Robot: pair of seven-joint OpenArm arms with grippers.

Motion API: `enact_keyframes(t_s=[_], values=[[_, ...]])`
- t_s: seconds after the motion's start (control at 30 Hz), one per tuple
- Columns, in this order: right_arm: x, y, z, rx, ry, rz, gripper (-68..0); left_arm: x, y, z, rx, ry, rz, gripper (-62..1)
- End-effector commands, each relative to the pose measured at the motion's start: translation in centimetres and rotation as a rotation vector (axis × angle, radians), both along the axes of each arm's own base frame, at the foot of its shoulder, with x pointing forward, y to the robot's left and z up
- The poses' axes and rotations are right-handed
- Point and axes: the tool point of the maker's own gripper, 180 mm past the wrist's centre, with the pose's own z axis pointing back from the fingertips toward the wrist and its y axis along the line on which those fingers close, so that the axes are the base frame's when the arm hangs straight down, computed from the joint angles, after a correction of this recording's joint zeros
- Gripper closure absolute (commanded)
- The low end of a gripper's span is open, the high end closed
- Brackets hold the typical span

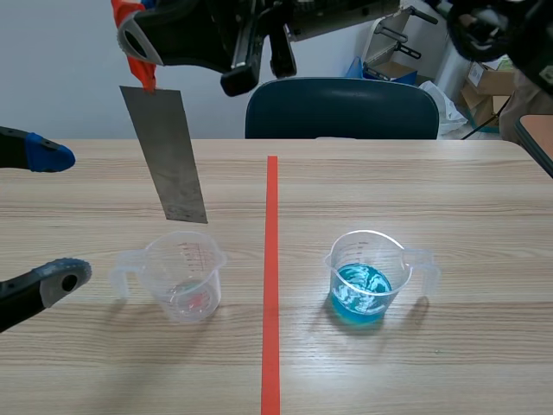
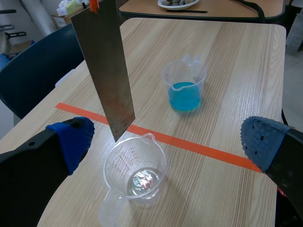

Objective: Do the redox reaction experiment

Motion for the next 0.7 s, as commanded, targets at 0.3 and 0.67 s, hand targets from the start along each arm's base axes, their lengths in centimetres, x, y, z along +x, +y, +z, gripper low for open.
enact_keyframes(t_s=[0.3,0.67], values=[[-0.5,1.6,0.0,0.003,0.001,0.042,-0.6,0.1,-0.1,0.5,-0.025,-0.007,0.004,-62.3],[-0.8,2.3,-0.4,-0.008,0.009,0.063,-0.7,0.1,-0.1,0.5,-0.024,-0.009,0.006,-62.3]])
